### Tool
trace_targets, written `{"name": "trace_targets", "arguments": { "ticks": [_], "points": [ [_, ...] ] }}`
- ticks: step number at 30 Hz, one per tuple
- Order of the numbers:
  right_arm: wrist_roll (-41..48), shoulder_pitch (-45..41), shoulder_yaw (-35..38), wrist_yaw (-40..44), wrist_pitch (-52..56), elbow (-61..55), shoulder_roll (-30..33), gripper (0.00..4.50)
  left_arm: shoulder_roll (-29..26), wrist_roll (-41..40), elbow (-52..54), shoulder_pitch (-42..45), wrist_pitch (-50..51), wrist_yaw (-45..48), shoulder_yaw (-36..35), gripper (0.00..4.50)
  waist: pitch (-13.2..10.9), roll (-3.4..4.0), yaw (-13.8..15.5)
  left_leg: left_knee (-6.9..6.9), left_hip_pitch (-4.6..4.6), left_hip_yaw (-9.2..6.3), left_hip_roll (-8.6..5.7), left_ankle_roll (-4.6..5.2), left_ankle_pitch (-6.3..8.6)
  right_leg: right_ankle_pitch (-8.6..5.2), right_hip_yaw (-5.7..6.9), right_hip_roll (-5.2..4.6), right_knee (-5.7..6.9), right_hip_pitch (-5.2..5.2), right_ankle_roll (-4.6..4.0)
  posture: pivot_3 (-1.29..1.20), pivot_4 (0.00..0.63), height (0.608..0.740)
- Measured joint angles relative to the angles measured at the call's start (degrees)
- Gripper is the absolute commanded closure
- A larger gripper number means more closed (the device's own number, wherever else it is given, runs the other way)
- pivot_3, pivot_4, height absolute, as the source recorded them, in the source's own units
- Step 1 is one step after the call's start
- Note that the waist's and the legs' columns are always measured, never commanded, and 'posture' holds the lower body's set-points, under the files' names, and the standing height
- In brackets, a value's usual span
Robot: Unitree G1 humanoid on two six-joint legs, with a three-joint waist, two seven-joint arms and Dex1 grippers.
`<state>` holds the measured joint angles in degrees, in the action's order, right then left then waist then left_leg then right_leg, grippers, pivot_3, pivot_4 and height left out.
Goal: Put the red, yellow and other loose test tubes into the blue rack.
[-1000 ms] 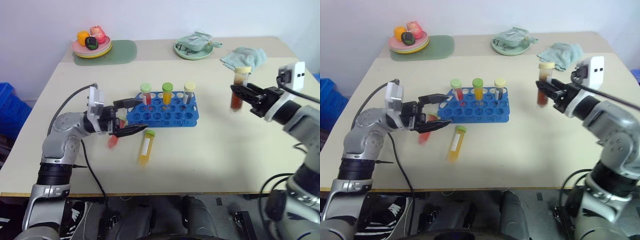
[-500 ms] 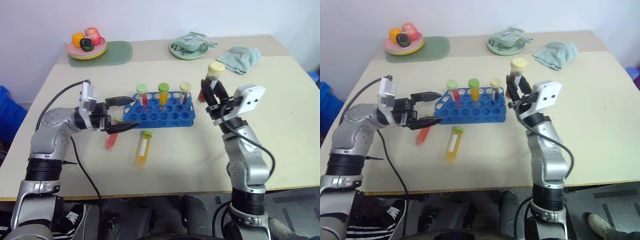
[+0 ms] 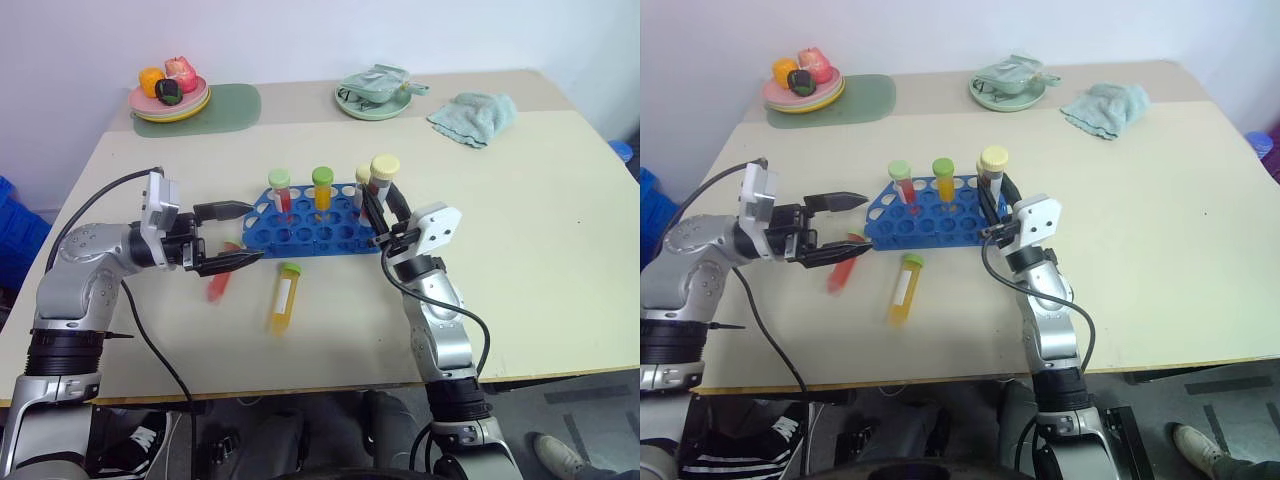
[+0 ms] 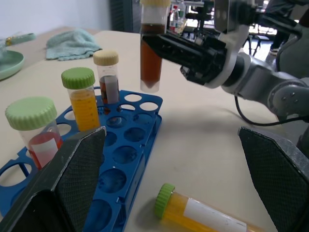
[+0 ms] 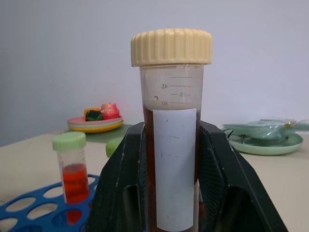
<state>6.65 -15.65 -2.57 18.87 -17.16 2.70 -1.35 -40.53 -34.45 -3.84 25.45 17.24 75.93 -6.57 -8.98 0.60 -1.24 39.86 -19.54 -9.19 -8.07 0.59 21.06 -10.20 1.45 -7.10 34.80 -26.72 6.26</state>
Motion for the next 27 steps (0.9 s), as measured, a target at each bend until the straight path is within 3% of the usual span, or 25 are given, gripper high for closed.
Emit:
{"name": "trace_targets", "arguments": {
  "ticks": [27],
  "points": [
    [-1.6,-0.3,-0.2,-2.6,-6.5,7.9,2.0,3.51,-1.1,-0.1,1.2,-1.0,1.2,0.6,-1.1,0.00,0.0,0.01,0.0,-0.01,0.05,0.01,0.00,-0.01,0.01,0.00,-0.10,0.03,0.05,0.00,-0.01,0.00,0.150,0.740]
  ]
}}
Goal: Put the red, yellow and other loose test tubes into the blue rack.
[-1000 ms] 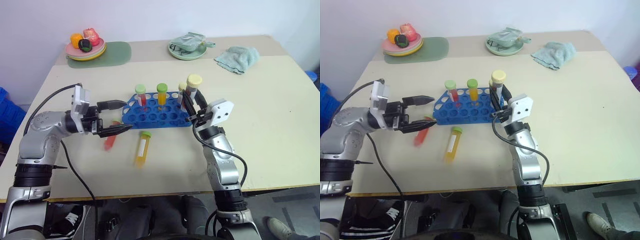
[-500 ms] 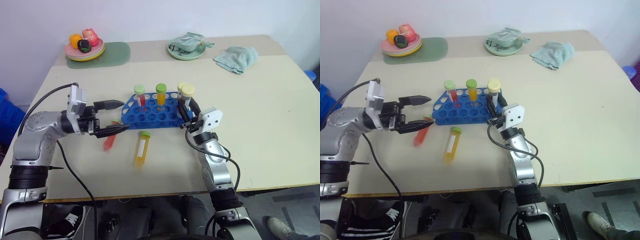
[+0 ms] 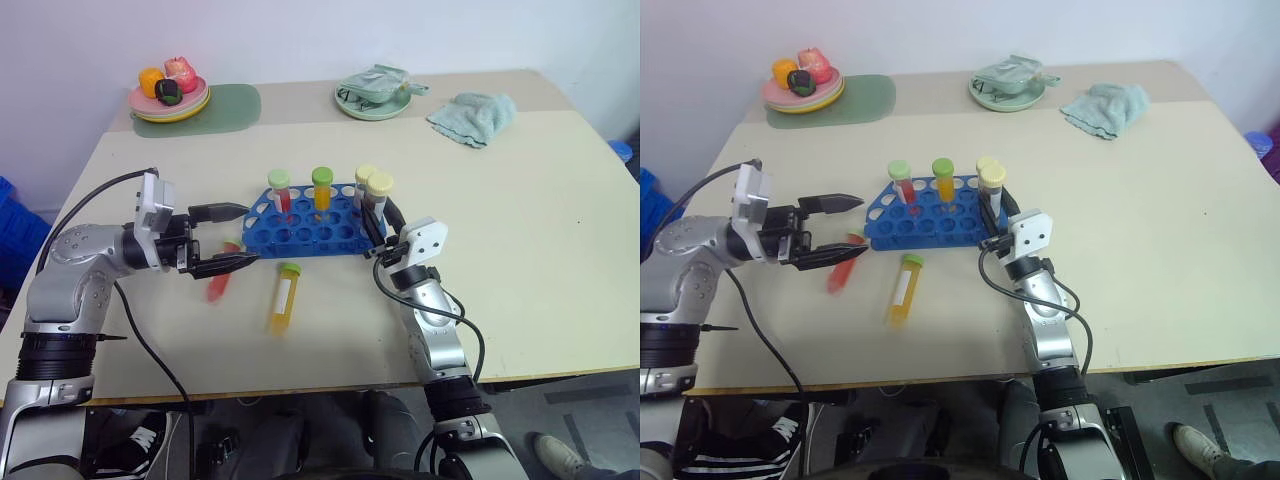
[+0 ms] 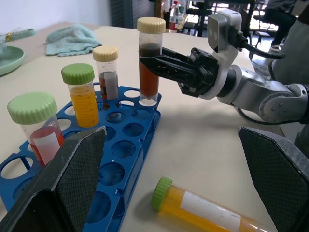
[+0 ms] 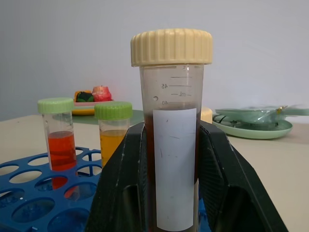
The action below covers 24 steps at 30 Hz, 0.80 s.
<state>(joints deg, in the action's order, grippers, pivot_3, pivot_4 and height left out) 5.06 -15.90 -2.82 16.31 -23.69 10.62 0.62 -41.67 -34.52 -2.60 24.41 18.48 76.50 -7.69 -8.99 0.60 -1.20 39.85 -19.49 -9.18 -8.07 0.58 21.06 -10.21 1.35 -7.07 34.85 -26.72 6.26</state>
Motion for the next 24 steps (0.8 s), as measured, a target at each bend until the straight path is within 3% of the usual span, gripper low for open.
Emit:
{"name": "trace_targets", "arguments": {
  "ticks": [20,24],
  "points": [
    [-0.3,-0.6,-0.9,0.2,-2.2,4.5,-0.1,3.51,-0.1,-1.0,1.2,-1.3,0.2,-0.7,-0.4,0.00,0.0,0.00,0.0,-0.02,0.02,0.01,0.00,0.00,0.00,0.00,-0.04,0.02,0.00,0.01,0.00,0.00,0.150,0.740],
    [2.0,-0.6,-0.9,2.1,-1.1,4.5,-0.1,1.89,-0.1,-1.0,1.2,-1.3,0.2,-0.8,-0.4,0.00,0.0,0.00,-0.1,-0.04,0.04,0.00,0.01,0.00,0.00,0.00,-0.09,0.06,-0.01,-0.01,0.00,0.00,0.150,0.740]
  ]
}}
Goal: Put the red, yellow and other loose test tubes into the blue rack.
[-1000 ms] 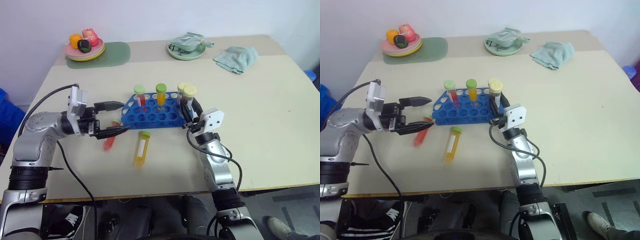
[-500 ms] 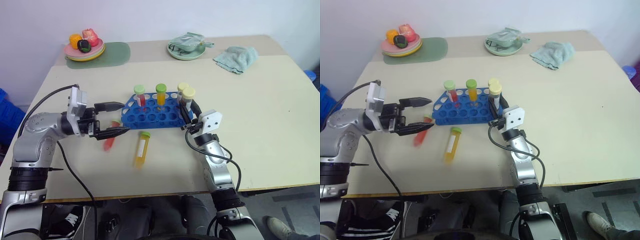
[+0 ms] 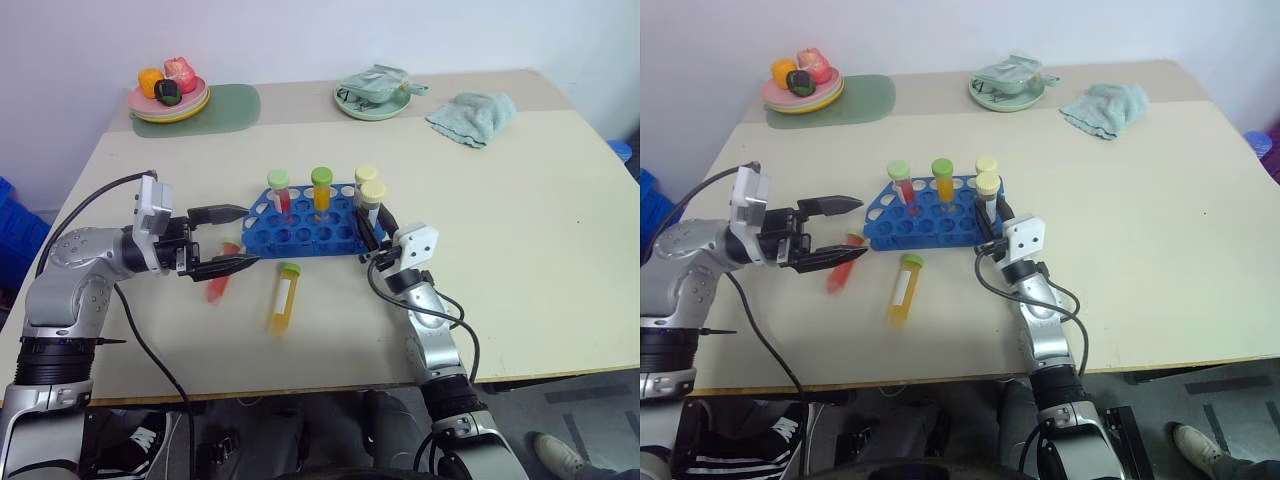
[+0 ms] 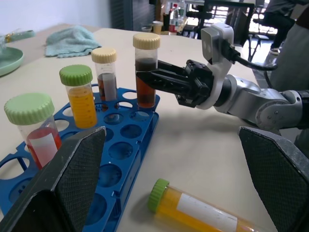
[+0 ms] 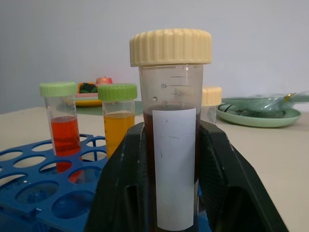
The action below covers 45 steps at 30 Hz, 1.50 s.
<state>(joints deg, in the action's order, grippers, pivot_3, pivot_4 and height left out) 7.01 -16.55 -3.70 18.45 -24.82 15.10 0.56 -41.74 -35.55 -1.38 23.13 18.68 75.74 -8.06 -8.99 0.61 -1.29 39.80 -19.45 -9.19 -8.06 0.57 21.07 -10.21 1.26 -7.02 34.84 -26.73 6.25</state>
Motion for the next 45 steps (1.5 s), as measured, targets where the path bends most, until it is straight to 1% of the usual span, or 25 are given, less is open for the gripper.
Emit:
{"name": "trace_targets", "arguments": {
  "ticks": [3,4,8,11,16,19,22,26,29,31,34,36,37,38,40,43,45],
  "points": [
    [0.2,0.0,0.0,0.5,0.3,0.0,0.1,0.34,0.0,0.0,0.0,0.0,0.0,-0.1,0.0,0.00,0.0,0.00,0.1,-0.01,0.00,0.00,-0.01,0.00,0.00,0.00,-0.02,0.00,0.00,0.00,0.00,0.00,0.150,0.740],
    [0.3,0.0,0.0,0.6,0.3,0.0,0.2,0.04,0.0,0.0,0.0,0.0,0.0,-0.2,0.0,0.00,0.0,0.00,0.1,-0.01,0.00,0.00,-0.01,0.00,0.00,0.00,-0.03,0.00,0.00,0.00,0.00,0.00,0.150,0.740],
    [1.1,0.8,0.2,1.4,1.5,-2.2,1.1,0.04,0.0,-0.1,0.5,-0.6,0.2,-0.4,0.0,0.00,0.0,0.01,0.1,-0.01,0.00,0.00,-0.01,0.00,0.00,0.00,-0.05,0.01,0.00,-0.01,0.00,0.00,0.150,0.740],
    [3.4,2.1,0.3,3.8,4.5,-7.3,3.4,0.04,-0.3,-0.5,1.7,-1.2,2.3,-0.2,0.0,0.00,0.0,0.01,0.2,-0.01,0.00,0.00,-0.01,0.00,0.00,0.00,-0.07,0.01,0.00,-0.01,0.00,0.00,0.150,0.740],
    [9.7,6.0,1.2,10.1,12.7,-17.5,11.3,0.04,-2.2,-2.3,4.2,-3.6,6.8,-0.1,0.0,0.00,0.0,0.01,0.5,-0.04,-0.01,0.01,-0.01,0.01,0.01,0.00,-0.18,0.04,-0.10,0.00,0.00,0.00,0.150,0.740],
    [13.9,7.9,4.2,13.5,18.0,-23.3,17.8,0.04,-3.4,-4.0,6.3,-4.8,10.5,-1.0,-0.3,0.00,0.0,0.01,0.7,-0.05,-0.01,0.02,-0.01,0.02,0.01,0.00,-0.33,0.12,-0.43,0.04,0.00,0.00,0.150,0.740],
    [18.6,9.3,7.2,16.8,23.3,-28.5,23.6,0.04,-3.4,-4.5,8.5,-5.9,10.8,-1.7,-1.1,0.00,0.0,0.01,0.7,-0.10,0.01,0.03,0.01,0.02,0.01,0.00,-0.39,0.16,-0.54,0.07,0.01,0.00,0.150,0.740],
    [23.8,9.4,11.1,19.7,29.0,-32.2,29.2,0.04,-3.0,-4.6,11.7,-8.5,10.2,-3.3,-2.0,0.00,0.0,0.02,0.7,-0.16,0.03,0.04,0.04,0.02,0.01,0.01,-0.43,0.19,-0.59,0.06,0.01,0.00,0.150,0.740],
    [27.9,9.4,13.9,20.8,34.3,-35.6,33.2,0.04,-3.5,-5.3,15.1,-11.1,13.5,-7.1,-2.6,0.00,0.0,0.01,0.8,-0.18,0.02,0.06,0.04,0.03,0.02,0.01,-0.49,0.18,-0.61,0.06,0.01,0.00,0.150,0.740],
    [31.8,9.4,15.5,21.9,38.6,-38.8,36.6,0.04,-4.5,-7.6,18.0,-12.0,19.4,-11.5,-3.2,0.00,0.0,-0.01,1.0,-0.17,0.01,0.04,0.04,0.03,0.02,0.01,-0.52,0.18,-0.62,0.08,0.02,0.00,0.150,0.740],
    [39.7,8.9,18.2,24.8,46.0,-42.2,42.8,0.04,-4.3,-10.7,24.3,-12.8,27.4,-21.4,-5.1,0.00,0.0,-0.01,1.7,-0.16,0.06,0.07,0.04,0.06,0.04,0.01,-0.54,0.18,-0.70,0.16,0.02,0.00,0.150,0.740],
    [44.5,7.2,19.9,27.1,50.0,-43.0,45.9,0.04,-2.7,-13.3,28.6,-13.3,33.6,-30.0,-6.0,0.00,0.0,-0.02,2.1,-0.16,0.08,0.09,0.04,0.06,0.04,0.01,-0.56,0.18,-0.71,0.19,0.02,0.00,0.150,0.740],
    [45.5,6.6,20.1,27.7,50.8,-43.0,46.5,0.04,-2.1,-14.1,29.5,-13.3,35.2,-32.7,-6.2,0.00,0.0,-0.04,2.1,-0.15,0.09,0.08,0.04,0.06,0.04,0.01,-0.56,0.18,-0.70,0.20,0.03,0.00,0.150,0.740],
    [46.8,5.6,20.1,28.9,52.0,-43.1,47.2,0.04,0.0,-16.0,31.6,-13.1,38.3,-38.1,-6.7,0.00,0.0,-0.05,2.2,-0.13,0.09,0.08,0.05,0.06,0.04,0.01,-0.56,0.19,-0.71,0.22,0.03,0.00,0.150,0.740],
    [47.2,4.5,19.8,29.9,52.3,-43.1,47.2,0.04,1.5,-18.4,34.2,-12.6,41.6,-43.9,-6.7,0.00,-0.1,-0.13,2.3,-0.08,0.07,0.07,0.04,0.06,0.04,0.01,-0.56,0.18,-0.69,0.22,0.03,0.00,0.150,0.740],
    [46.4,2.7,18.5,30.3,52.3,-42.7,45.9,0.04,3.6,-22.9,38.8,-11.7,46.9,-53.7,-7.0,0.00,0.0,-0.13,2.2,-0.07,0.08,0.09,0.04,0.06,0.04,0.02,-0.57,0.17,-0.68,0.22,0.03,0.00,0.150,0.740],
    [45.6,1.8,17.3,30.0,52.3,-42.5,44.7,0.04,3.9,-23.8,41.0,-11.7,50.1,-59.3,-6.9,0.00,0.0,-0.13,2.2,-0.08,0.08,0.09,0.06,0.05,0.04,0.02,-0.57,0.19,-0.66,0.19,0.03,0.00,0.150,0.740]
  ]
}}
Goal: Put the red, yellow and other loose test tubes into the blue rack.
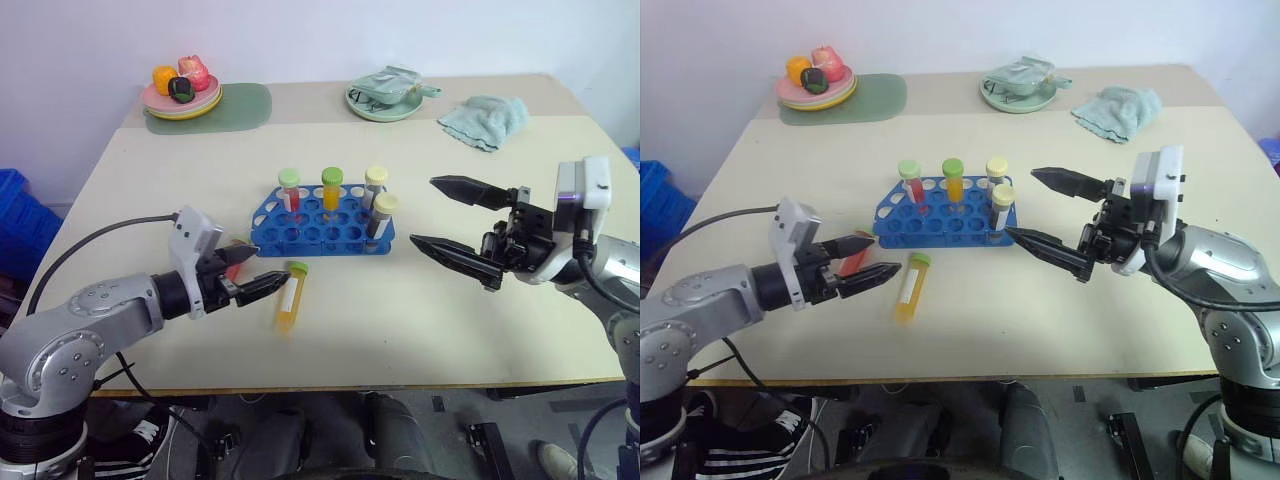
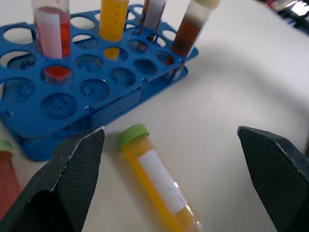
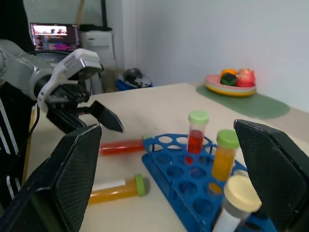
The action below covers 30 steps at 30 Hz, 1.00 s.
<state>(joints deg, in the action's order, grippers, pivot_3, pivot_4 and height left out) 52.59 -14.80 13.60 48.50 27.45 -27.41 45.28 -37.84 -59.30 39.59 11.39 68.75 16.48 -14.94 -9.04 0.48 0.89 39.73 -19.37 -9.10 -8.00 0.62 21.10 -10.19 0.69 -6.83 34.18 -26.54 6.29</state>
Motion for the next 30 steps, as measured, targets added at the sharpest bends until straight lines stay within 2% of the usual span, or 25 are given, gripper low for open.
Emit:
{"name": "trace_targets", "arguments": {
  "ticks": [5,10,15,18,21,23,26,28,30],
  "points": [
    [-0.7,-1.0,-0.9,-1.1,0.0,0.0,-1.5,0.04,0.1,0.3,0.6,2.0,4.9,-8.3,0.8,0.00,0.0,0.00,0.5,0.03,-0.01,0.01,-0.03,0.00,0.00,0.00,0.00,0.00,-0.01,0.01,0.00,0.00,0.150,0.740],
    [-1.7,-0.8,-0.8,-2.1,0.0,-0.1,-1.6,0.04,2.1,0.8,-1.3,8.8,12.1,-15.1,3.0,0.00,0.0,0.00,1.5,0.06,-0.01,0.03,-0.04,0.00,0.00,0.00,-0.03,0.00,0.00,0.02,0.00,0.00,0.150,0.740],
    [-1.9,-0.2,-0.7,-3.2,0.4,-0.5,-1.6,0.04,7.2,0.7,-4.7,15.7,20.8,-18.0,3.5,0.00,0.0,-0.01,1.4,0.08,-0.01,0.04,-0.05,0.00,0.00,0.00,-0.03,0.00,0.02,0.00,0.01,0.00,0.150,0.740],
    [-1.8,-0.1,-0.6,-3.4,0.7,-0.6,-1.6,0.04,7.7,-1.1,-8.1,17.6,23.3,-18.5,4.4,0.00,0.0,-0.01,1.3,0.07,-0.01,0.06,-0.03,-0.01,0.00,0.00,-0.03,0.01,0.06,-0.05,0.01,0.00,0.150,0.740],
    [-1.6,-0.1,-0.2,-2.7,1.1,-0.6,-1.4,0.04,5.8,-13.1,-17.8,20.2,23.3,-21.6,5.5,0.00,0.0,0.00,1.3,0.08,-0.01,0.05,-0.04,-0.02,-0.01,0.00,-0.05,0.01,0.08,-0.05,0.01,0.00,0.150,0.740],
    [-1.6,-0.1,0.2,-2.0,1.5,-0.6,-1.2,0.04,3.9,-23.3,-22.2,20.8,21.6,-28.8,6.8,0.00,0.0,-0.04,1.4,0.13,-0.02,0.02,-0.04,-0.02,0.00,0.01,-0.06,0.01,0.07,-0.04,0.01,0.00,0.150,0.740],
    [-1.6,0.3,0.8,-0.7,2.1,-0.5,-0.9,0.04,-5.2,-44.4,-24.8,20.7,10.4,-44.0,14.9,0.00,0.0,-0.05,1.4,0.15,-0.01,0.03,-0.03,-0.05,0.01,0.01,-0.14,0.00,0.12,-0.08,0.01,0.00,0.150,0.740],
    [-1.6,0.4,0.7,0.0,2.2,-0.4,-1.0,0.04,-5.7,-50.2,-23.8,20.5,4.2,-48.6,18.1,0.00,0.0,-0.03,1.6,0.15,-0.01,0.02,-0.06,-0.05,0.01,0.01,-0.15,0.00,0.09,-0.04,0.01,0.00,0.150,0.740],
    [-1.7,0.4,0.6,0.3,2.2,-0.4,-1.2,0.04,-6.0,-52.2,-23.0,20.3,1.1,-50.7,21.4,0.00,0.0,-0.04,1.5,0.16,-0.01,0.03,-0.07,-0.04,0.01,0.01,-0.16,0.01,0.08,-0.02,0.01,0.00,0.150,0.740]
  ]
}}
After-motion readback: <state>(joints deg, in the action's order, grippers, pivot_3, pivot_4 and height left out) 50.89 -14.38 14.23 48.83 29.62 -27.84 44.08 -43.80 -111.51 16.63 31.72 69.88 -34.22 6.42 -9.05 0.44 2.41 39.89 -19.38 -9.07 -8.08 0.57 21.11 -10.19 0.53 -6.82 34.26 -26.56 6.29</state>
